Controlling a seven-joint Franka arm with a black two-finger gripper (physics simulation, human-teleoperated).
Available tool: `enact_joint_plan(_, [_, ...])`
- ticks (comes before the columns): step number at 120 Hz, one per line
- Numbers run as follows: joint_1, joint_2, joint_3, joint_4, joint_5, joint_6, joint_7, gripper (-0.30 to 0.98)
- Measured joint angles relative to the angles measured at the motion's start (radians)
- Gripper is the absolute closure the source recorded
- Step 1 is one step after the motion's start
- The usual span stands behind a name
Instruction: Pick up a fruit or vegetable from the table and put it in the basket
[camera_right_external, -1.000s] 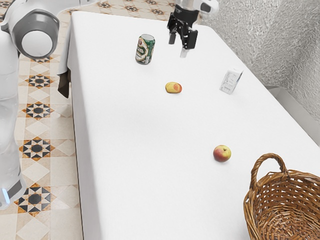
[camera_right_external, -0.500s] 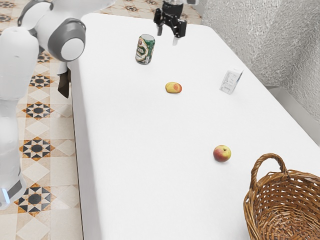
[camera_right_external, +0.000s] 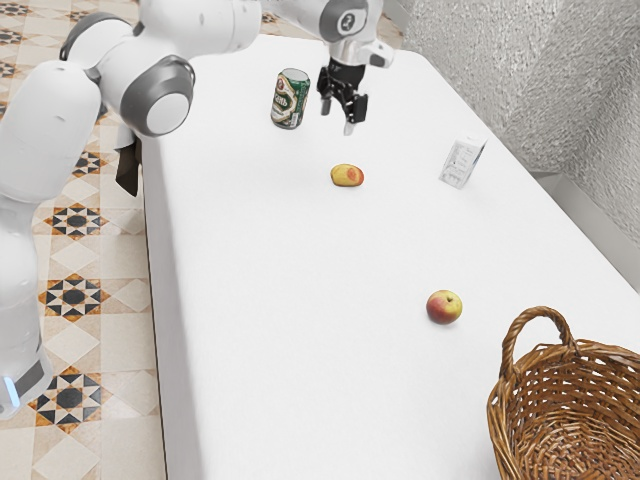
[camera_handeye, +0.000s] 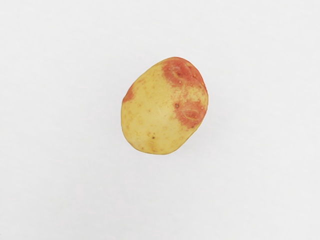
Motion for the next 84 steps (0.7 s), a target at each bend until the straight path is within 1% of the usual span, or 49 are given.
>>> enact_joint_plan(22, [-0.002,0.053,0.0,-0.002,0.016,0.052,0.062,0.0])
enact_joint_plan(53, [0.002,0.165,-0.006,0.086,0.015,0.084,0.128,0.0])
enact_joint_plan(84, [0.008,0.226,-0.012,0.127,0.013,0.095,0.171,0.0])
